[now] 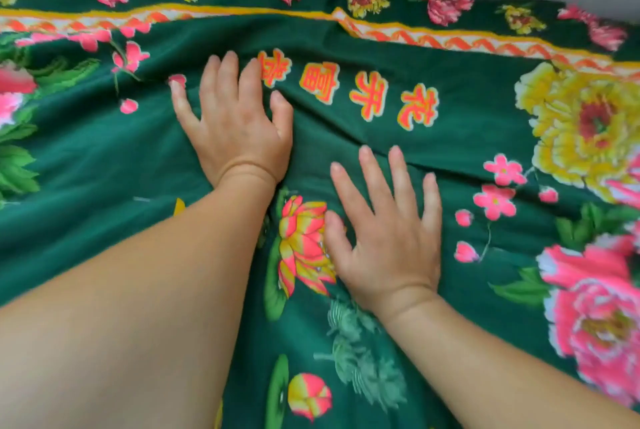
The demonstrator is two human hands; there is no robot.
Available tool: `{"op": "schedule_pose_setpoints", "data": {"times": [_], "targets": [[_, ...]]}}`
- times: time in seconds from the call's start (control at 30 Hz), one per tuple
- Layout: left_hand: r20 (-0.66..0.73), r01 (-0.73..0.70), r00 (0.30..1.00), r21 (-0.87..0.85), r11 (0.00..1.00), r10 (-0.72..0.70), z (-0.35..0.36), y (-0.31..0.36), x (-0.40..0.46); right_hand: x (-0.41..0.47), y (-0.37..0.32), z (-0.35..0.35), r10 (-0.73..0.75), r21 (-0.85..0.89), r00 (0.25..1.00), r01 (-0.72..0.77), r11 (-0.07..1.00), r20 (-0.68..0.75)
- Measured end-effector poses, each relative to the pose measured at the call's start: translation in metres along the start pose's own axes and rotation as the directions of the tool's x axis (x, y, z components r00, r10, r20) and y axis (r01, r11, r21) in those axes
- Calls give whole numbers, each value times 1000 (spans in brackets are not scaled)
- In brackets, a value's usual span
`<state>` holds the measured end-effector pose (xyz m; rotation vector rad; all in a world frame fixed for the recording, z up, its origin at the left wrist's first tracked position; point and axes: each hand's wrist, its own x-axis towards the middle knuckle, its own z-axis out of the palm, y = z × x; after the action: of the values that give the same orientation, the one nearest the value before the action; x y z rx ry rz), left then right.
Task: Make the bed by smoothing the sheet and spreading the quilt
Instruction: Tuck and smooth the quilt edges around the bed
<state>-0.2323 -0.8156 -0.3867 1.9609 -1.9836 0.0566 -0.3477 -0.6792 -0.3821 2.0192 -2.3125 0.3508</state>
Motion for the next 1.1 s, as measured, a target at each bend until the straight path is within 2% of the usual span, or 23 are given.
{"op": "schedule_pose_setpoints", "data": {"times": [0.2,0.3,0.4,0.47,0.53,0.6,0.67,0.7,0.77,0.83,0.97,1.1], "targets": [[69,11,998,16,1000,-12,-4,7,6,3,9,7,-195,7,964,200,980,-181],[168,-50,985,54,997,40,-10,3,2,1,10,10,-186,82,960,206,975,-209],[365,-236,908,38,971,206,-29,-21,-27,1,9,11,-175,111,960,202,973,-218],[470,-307,853,101,946,226,-56,-57,-68,2,11,10,-157,143,964,189,971,-213],[541,-220,838,218,951,70,-95,-102,-114,1,10,8,-140,164,969,175,971,-206],[541,3,814,359,933,-210,-134,-141,-158,-1,7,6,-126,179,974,160,971,-189],[413,209,821,424,881,-394,-157,-153,-198,1,5,4,-119,189,979,150,970,-166],[333,305,834,386,871,-440,-160,-150,-218,1,5,4,-114,194,982,143,971,-151],[228,458,830,240,856,-508,-150,-136,-245,-1,8,2,-99,195,987,122,973,-124],[192,518,822,136,844,-536,-133,-134,-253,-2,7,3,-91,192,990,111,975,-112],[130,521,838,93,848,-530,-122,-142,-254,0,8,0,-99,184,994,105,977,-42],[94,510,853,61,858,-514,-120,-142,-255,1,9,2,-91,176,995,98,980,-49]]}}
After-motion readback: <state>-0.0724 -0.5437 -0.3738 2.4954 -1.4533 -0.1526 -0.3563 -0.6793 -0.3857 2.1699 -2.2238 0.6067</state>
